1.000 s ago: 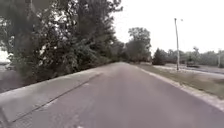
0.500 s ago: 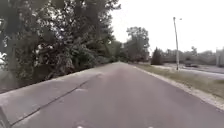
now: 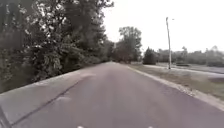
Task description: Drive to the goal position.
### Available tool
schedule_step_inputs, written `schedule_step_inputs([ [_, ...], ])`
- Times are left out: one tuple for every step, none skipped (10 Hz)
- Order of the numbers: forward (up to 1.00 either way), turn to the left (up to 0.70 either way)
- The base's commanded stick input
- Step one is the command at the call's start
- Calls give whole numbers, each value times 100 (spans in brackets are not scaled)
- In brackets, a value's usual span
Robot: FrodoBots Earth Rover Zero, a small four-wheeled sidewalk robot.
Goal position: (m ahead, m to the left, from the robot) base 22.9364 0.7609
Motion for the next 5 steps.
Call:
schedule_step_inputs([
  [100, -5],
  [100, -3],
  [100, -3],
  [100, -4],
  [100, -4],
])
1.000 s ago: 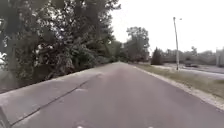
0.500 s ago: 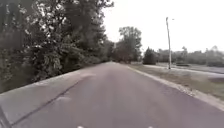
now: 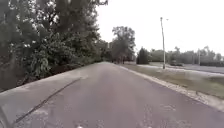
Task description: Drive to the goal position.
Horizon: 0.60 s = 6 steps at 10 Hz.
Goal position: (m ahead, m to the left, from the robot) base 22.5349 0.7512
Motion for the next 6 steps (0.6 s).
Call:
schedule_step_inputs([
  [100, -3],
  [100, -3],
  [100, -3],
  [100, -3],
  [100, -3],
  [100, -3],
])
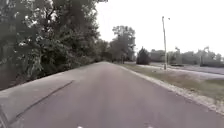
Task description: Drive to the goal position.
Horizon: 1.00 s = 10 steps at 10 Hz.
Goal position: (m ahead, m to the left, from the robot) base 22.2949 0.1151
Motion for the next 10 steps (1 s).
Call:
schedule_step_inputs([
  [100, -3],
  [100, -3],
  [100, -3],
  [100, -3],
  [100, -3],
  [100, -3],
  [100, -3],
  [100, -3],
  [100, -3],
  [100, -3],
])
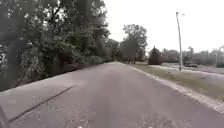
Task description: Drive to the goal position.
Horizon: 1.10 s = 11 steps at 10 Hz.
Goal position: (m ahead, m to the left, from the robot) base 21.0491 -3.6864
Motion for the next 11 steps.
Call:
schedule_step_inputs([
  [100, -6],
  [100, -9],
  [100, -10],
  [100, -10],
  [100, -10],
  [100, -10],
  [100, -10],
  [100, -10],
  [100, -10],
  [100, -10],
  [100, -10],
])
